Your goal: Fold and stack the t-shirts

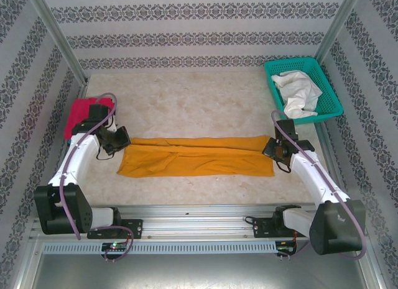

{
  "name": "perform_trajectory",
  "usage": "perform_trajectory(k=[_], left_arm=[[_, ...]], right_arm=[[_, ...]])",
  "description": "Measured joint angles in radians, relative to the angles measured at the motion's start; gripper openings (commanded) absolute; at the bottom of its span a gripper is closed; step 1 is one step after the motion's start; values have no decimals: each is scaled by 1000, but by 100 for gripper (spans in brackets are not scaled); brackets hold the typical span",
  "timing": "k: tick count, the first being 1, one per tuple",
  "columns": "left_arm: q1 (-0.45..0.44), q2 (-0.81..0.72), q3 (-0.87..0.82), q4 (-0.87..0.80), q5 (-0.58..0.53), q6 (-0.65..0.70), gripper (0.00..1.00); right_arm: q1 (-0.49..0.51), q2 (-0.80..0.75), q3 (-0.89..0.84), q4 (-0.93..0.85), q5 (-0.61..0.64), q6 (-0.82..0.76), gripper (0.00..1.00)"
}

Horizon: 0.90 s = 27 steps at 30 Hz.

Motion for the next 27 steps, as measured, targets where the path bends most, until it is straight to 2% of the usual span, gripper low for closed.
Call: perform_trajectory(k=[17,18,21,23,24,27], left_arm=[[6,43,-128,0,-62,5,0],[6,43,-132,0,-62,5,3],[6,43,-151,0,-62,-3,24],[7,39,-174,0,-60,-7,40],[7,33,-181,-1,-59,-11,48],[7,-10,-185,-8,-49,-18,74]], right_arm=[[0,101,-109,72,-8,32,0],[0,108,-109,76,-9,34,2],[0,113,-109,82,-13,33,25],[0,105,-109,81,-18,31,48],[0,95,-109,80,-19,26,56],[3,9,-109,82,-7,1,70]])
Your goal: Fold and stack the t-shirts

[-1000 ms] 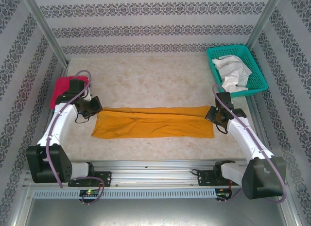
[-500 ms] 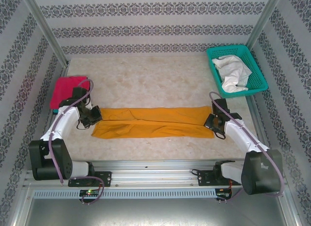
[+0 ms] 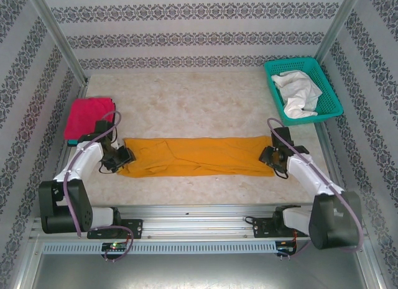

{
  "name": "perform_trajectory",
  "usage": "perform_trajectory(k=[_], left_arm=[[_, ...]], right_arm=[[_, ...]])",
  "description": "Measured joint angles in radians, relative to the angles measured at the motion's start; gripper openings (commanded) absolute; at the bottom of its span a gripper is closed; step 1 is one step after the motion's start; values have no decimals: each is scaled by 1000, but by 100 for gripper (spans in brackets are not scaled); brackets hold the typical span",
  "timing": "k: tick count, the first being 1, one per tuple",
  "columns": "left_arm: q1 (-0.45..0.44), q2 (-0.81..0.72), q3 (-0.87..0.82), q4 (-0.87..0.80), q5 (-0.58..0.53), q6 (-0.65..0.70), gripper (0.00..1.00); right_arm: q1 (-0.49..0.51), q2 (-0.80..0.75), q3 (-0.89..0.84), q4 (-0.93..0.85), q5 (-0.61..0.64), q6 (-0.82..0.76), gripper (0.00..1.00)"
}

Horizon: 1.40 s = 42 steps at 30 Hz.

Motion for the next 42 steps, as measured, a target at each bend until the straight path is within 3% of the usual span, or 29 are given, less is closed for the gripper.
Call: perform_trajectory(k=[3,7,12,18,23,28,32,33,42], left_arm=[[-13,-37,40,-5,4,-23,96],[-111,-21,121,41,-2,-62,98],[-212,105,127,154,3,-135,98],[-218,211,47,267,18,-200,98],[-212,320,90,306,21,-210,100],[-211,482,277,309,16,-190,100],[-211,645,489,298,13,-158,100],[-211,691,555,293,13,-153,100],[-211,1038,1105,179,-10,-85,100]], right_arm=[[18,-66,13,8,11,-28,74],[95,-23,70,39,20,-35,74],[236,174,148,148,-5,1,74],[328,426,249,226,-38,53,72],[330,509,265,241,-45,75,72],[325,506,243,262,-44,79,73],[327,464,187,314,-46,81,96],[333,452,172,329,-47,79,98],[452,391,102,364,-48,75,98]])
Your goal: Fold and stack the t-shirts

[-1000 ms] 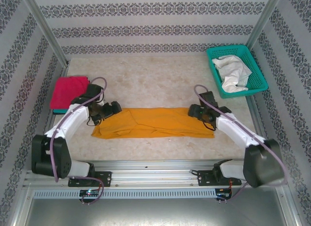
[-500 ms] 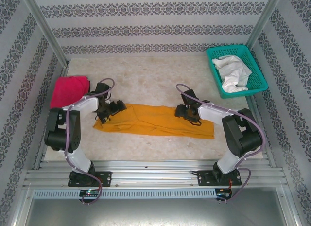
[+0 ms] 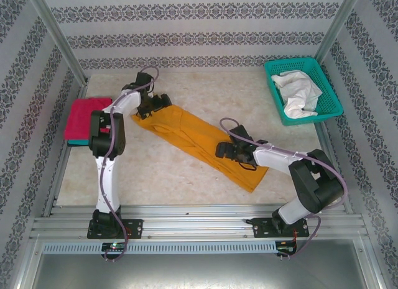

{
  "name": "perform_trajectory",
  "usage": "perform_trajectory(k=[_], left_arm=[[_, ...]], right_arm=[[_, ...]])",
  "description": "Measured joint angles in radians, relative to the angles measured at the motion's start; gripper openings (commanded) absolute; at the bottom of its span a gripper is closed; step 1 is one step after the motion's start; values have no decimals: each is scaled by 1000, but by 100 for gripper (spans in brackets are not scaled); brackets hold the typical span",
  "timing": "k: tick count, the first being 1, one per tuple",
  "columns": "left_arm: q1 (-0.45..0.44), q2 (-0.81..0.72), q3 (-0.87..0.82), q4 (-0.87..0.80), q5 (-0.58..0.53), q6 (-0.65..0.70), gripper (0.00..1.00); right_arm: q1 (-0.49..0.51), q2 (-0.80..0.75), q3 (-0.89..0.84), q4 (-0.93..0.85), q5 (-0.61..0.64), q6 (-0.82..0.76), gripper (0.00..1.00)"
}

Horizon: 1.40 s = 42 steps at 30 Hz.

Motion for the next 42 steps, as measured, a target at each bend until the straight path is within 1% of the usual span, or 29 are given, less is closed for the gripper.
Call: perform_trajectory(k=[4,7,10,13,15,17,20,24,27,29,34,37,40,42], left_arm=[[0,128,224,-59,-2,15,100],[-1,172,312,-92,-3,27,100],[-1,169,322,-109,-3,34,100],[-1,141,300,-109,-3,37,100],[-1,97,264,-103,-11,40,100],[-1,35,221,-98,-20,50,100],[-1,-101,105,-48,-42,59,100],[-1,-369,-196,68,-81,61,100],[-8,-565,-440,138,-105,59,100],[-23,-667,-571,164,-125,58,100],[-79,-889,-858,204,-176,42,100],[-100,-1001,-995,239,-178,27,100],[-108,-1083,-1098,280,-158,24,100],[-117,-1114,-1135,294,-147,24,100]], right_arm=[[50,0,11,-6,-24,-5,97],[72,-6,28,-48,-35,-27,96],[72,-28,46,-93,-34,-55,94],[41,-29,103,-108,-41,-86,93],[13,-6,158,-109,-51,-101,93],[-6,51,237,-107,-59,-120,93],[-17,170,375,-108,-68,-151,92],[-14,338,579,-116,-101,-185,83],[-7,484,782,-148,-151,-198,74],[-2,578,916,-164,-191,-200,70],[21,806,1225,-192,-319,-180,69],[32,919,1360,-200,-391,-157,69],[42,1021,1482,-220,-438,-127,69],[43,1074,1550,-246,-445,-108,69]])
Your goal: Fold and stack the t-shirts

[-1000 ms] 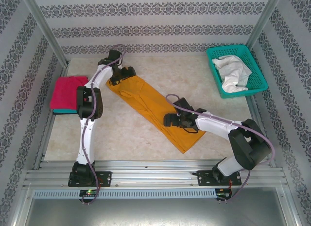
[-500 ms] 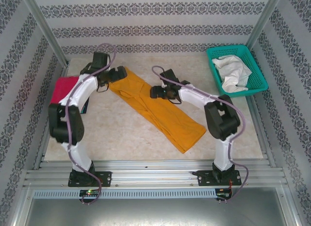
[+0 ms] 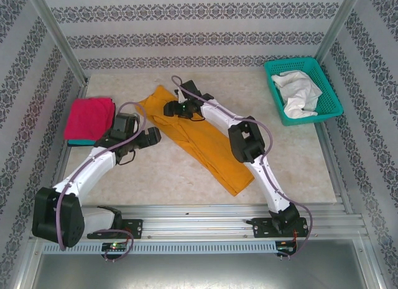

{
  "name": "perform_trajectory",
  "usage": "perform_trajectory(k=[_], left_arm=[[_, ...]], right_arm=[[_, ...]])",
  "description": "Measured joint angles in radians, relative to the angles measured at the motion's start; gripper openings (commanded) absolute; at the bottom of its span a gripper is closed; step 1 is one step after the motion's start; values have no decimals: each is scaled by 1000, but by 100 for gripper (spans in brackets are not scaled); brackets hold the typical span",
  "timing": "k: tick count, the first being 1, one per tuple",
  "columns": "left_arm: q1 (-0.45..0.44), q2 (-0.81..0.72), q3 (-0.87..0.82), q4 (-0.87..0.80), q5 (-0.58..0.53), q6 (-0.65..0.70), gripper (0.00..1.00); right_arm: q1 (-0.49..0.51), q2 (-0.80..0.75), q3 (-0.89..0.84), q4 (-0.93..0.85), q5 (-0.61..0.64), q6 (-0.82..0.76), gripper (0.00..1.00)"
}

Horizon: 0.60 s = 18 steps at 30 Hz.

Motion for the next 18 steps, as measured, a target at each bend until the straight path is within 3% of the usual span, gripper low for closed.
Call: perform_trajectory(k=[6,11,18], left_arm=[[-8,-13,-11,58,52,13,100],[-33,-13,-14,151,119,51,100],[-214,20,-13,278,106,202,100]], right_arm=[[-28,21,63,-67,63,37,69],[-86,-16,5,-101,166,37,70],[-240,-167,-256,-37,195,76,69]])
